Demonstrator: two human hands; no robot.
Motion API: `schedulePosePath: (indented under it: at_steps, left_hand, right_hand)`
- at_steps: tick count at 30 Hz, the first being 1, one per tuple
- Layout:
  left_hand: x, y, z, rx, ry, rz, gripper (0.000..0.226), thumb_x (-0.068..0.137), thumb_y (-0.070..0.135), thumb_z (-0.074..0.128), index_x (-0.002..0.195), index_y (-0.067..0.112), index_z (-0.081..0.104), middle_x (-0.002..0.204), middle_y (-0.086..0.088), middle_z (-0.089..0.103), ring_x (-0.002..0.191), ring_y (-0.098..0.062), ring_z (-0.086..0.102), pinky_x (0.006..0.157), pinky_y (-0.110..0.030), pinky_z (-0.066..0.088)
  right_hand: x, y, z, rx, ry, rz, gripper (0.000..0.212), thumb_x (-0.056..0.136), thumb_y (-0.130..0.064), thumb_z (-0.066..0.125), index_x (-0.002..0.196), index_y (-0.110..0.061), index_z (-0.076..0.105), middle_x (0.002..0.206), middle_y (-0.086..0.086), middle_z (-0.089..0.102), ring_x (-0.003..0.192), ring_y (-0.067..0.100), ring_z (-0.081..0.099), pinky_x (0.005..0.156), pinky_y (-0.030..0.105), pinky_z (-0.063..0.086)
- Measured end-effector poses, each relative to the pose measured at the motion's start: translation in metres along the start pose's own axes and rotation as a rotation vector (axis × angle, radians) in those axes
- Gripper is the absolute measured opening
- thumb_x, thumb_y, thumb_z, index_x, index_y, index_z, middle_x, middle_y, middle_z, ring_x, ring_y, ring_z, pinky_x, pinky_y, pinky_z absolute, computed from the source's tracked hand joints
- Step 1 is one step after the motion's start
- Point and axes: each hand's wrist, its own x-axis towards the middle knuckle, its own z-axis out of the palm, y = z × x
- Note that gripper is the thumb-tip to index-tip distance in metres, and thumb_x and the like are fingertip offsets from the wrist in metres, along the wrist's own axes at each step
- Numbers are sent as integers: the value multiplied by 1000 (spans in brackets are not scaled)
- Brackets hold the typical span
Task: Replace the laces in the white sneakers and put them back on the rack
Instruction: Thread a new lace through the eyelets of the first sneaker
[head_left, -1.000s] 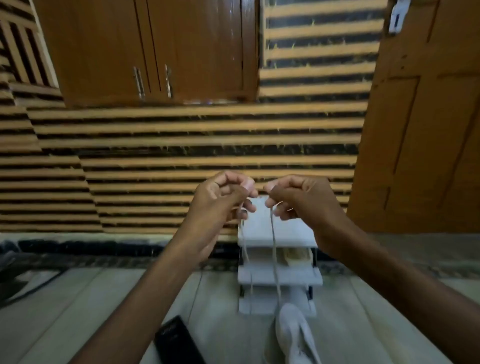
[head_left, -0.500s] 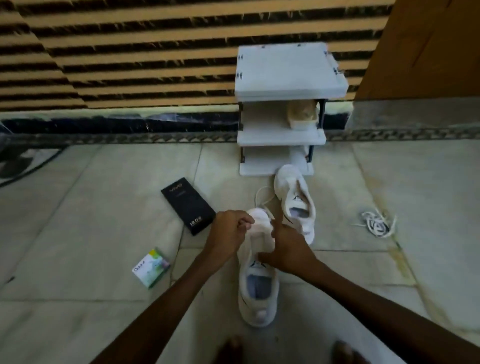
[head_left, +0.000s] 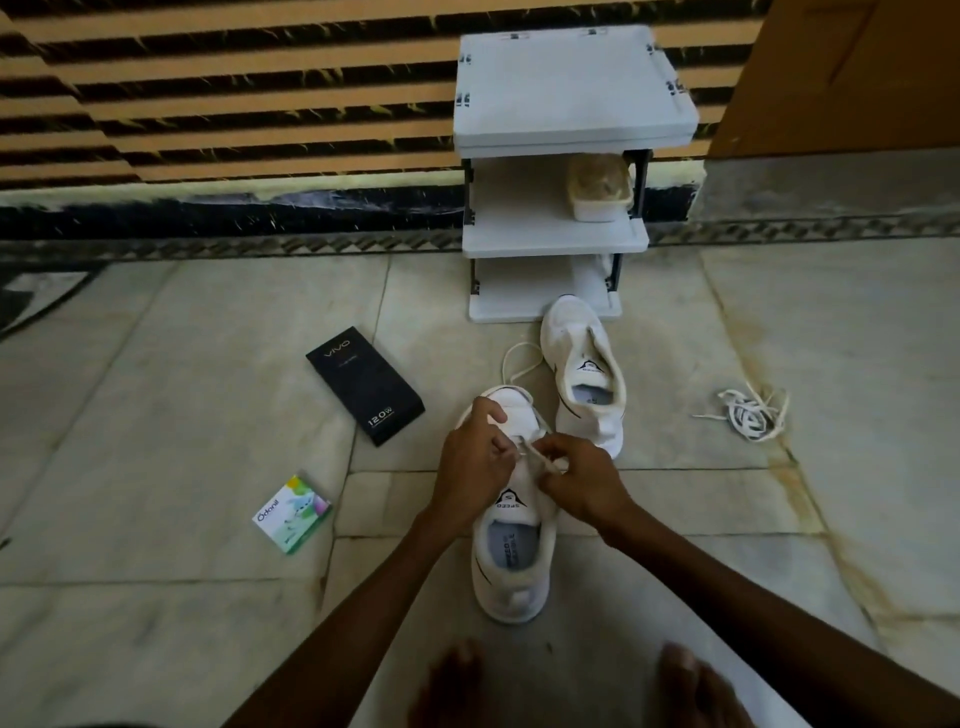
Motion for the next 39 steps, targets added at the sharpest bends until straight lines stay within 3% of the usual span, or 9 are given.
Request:
schedulePosePath:
  at_steps: [4, 13, 19, 25, 31, 33, 35, 37, 39]
  left_hand:
    - [-2, -3, 5, -144, 50, -83, 39, 78, 10, 75, 101, 20, 45, 76, 13, 62, 68, 8, 60, 60, -10, 47]
    - [-3, 12, 16, 5, 72, -31, 41, 83, 14, 72, 113, 22, 45, 112, -12, 65, 103, -23, 64, 85, -33, 57]
    - [-1, 18, 14, -107, 72, -259, 55, 87, 9, 66, 136, 15, 42, 132, -14, 54, 120, -28, 54, 91, -33, 51]
    - [4, 15, 16, -362, -99, -503, 61, 83, 22, 73, 137, 19, 44, 133, -8, 54, 114, -28, 57, 95, -43, 53]
    - [7, 15, 13, -211, -165, -427, 73, 87, 24, 70, 146, 16, 27, 134, -11, 51, 119, -29, 55, 88, -32, 50]
    - [6, 14, 13, -212, -192, -394, 73, 87, 18, 70, 145, 15, 26, 132, -12, 55, 114, -28, 59, 89, -34, 54]
    - [6, 13, 15, -212, -207, -390, 72, 88, 16, 69, 145, 13, 25, 132, -13, 54, 115, -29, 58, 90, -34, 52]
    - [7, 14, 15, -173, -221, -373, 75, 88, 19, 68, 147, 14, 22, 132, -16, 54, 118, -31, 56, 95, -37, 50]
    - [6, 13, 15, -149, -245, -338, 82, 85, 22, 72, 148, 16, 20, 126, -18, 60, 117, -31, 58, 99, -41, 49]
  right_hand:
    - [2, 1, -4, 122, -56, 86, 30, 79, -9, 66, 106, -22, 71, 98, -7, 66, 90, 9, 60, 83, 36, 55]
    - [3, -7, -6, -112, -96, -49, 38, 78, -20, 75, 114, -15, 63, 106, -2, 62, 97, 15, 59, 85, 30, 51]
    - [9, -8, -17, 24, -191, -51, 23, 90, -18, 64, 112, -13, 64, 103, 2, 66, 85, 18, 68, 79, 37, 59]
    - [18, -1, -2, -162, 90, -192, 8, 83, -5, 68, 81, -12, 71, 72, 1, 69, 60, 13, 65, 65, 40, 59]
    - [18, -15, -9, -406, 148, -207, 21, 82, 1, 61, 90, -15, 72, 93, 1, 70, 87, 17, 65, 74, 18, 47]
    - [13, -46, -34, -242, 279, -285, 21, 81, 4, 59, 87, -14, 68, 87, 0, 68, 82, 16, 65, 68, 7, 41]
    - [5, -91, -67, 148, 450, -442, 13, 90, 0, 54, 86, -10, 62, 82, 2, 68, 77, 16, 67, 72, 16, 52]
    - [-1, -128, -98, 676, 332, -458, 11, 100, -8, 45, 94, -5, 53, 80, 4, 69, 74, 19, 68, 68, 29, 57]
    - [-2, -142, -109, 843, 126, -341, 13, 102, -12, 40, 97, -6, 50, 71, -1, 64, 61, 16, 59, 55, 25, 50]
